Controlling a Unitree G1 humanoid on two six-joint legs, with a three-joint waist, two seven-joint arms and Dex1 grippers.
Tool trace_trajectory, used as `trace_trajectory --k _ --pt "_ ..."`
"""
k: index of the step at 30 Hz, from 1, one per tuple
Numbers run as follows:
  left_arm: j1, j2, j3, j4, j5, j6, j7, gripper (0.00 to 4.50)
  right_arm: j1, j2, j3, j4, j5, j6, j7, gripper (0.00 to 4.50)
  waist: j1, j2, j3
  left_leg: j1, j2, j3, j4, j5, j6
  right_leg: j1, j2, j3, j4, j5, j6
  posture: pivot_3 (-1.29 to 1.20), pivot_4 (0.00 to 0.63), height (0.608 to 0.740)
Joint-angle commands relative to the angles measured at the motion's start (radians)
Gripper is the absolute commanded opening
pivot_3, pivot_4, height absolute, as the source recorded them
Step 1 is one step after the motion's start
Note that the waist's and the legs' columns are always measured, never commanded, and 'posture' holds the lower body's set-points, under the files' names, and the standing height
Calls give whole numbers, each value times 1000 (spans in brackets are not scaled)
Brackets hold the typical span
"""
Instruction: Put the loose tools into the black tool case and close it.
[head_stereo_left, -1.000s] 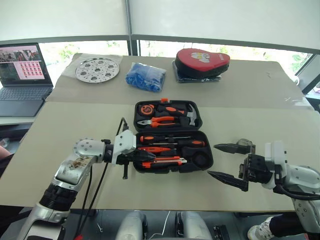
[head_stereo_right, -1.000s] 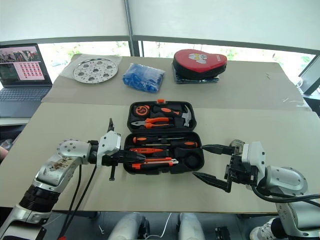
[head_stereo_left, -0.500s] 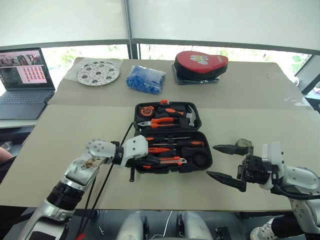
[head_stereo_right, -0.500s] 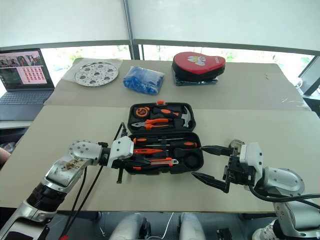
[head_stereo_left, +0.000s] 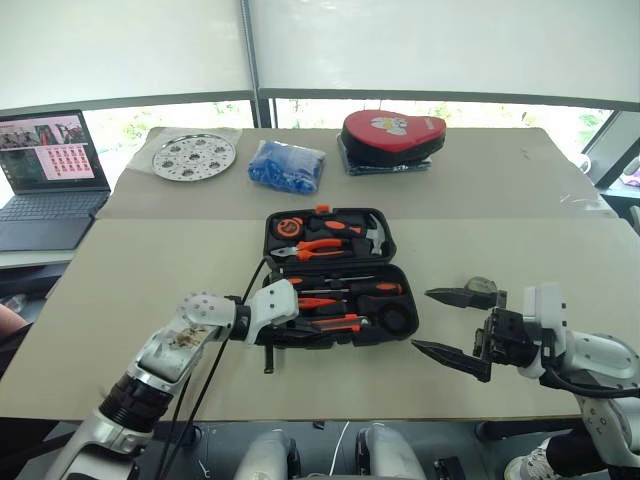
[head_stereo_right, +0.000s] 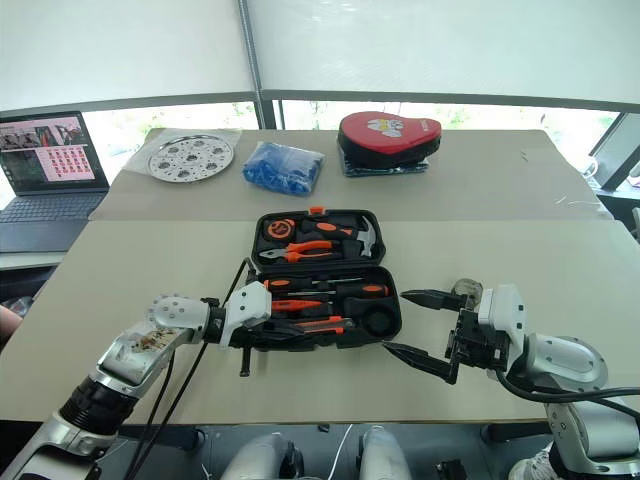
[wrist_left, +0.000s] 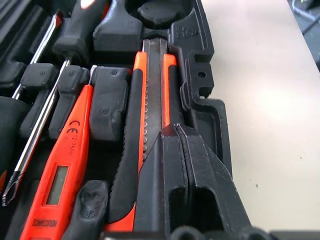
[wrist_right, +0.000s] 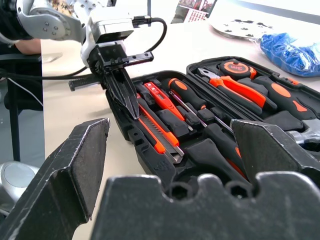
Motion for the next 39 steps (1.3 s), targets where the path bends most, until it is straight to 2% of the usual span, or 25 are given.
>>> trace_trajectory --k 1,6,9,20,25,29,32,34,39 --pt "34 8 12 97 25 -62 9 61 -9 6 -15 -13 4 -22 -2 4500 -1 0 0 0 0 0 0 0 0 0 0 0 0 0 0 0 150 740" --pt "14 -32 115 83 -78 -126 -9 61 -10 8 -15 -10 7 -20 4 4500 -7 -1 1 -2 0 0 0 0 0 -3 1 0 0 0 -1 0 150 740" --pt "-1 -42 130 87 -99 -131 -20 61 -12 10 -15 -9 10 -18 5 4500 -8 -4 4 -3 0 0 -1 0 0 -4 1 0 0 0 -1 0 150 740" --pt "-24 -17 -16 123 39 -106 -46 61 -13 11 -16 1 -4 -19 8 4500 -8 -6 5 -4 0 0 -2 -1 1 -3 0 0 -3 -1 1 0 150 740" --pt "-52 -13 -71 114 98 61 10 61 -22 8 -19 5 -9 -11 -2 4500 -7 -6 5 -3 0 0 -2 -1 1 -2 0 0 -3 -1 1 0 150 740" --pt "-44 -24 -29 79 34 110 30 61 -10 0 -44 2 2 3 -14 4500 -4 -6 5 -2 0 0 -2 -1 1 -2 0 0 -3 -1 1 0 150 740" --pt "9 -81 165 6 -157 -40 1 760 48 -3 -134 2 32 12 -33 4500 -5 -7 6 -3 0 0 -2 -1 1 -2 -1 0 -3 -1 1 0 150 740" --pt "41 -85 295 -29 -276 -91 -40 1544 95 7 -203 25 30 -14 -42 4500 -6 -10 11 -5 1 0 -2 -1 1 -5 -2 0 -2 -1 1 0 150 740" --pt "122 7 493 -36 -431 -135 -166 3325 233 35 -335 144 -41 -128 -21 4500 -7 -12 13 -7 2 -1 -3 1 -3 -6 -2 -2 -2 -2 0 0 150 740"
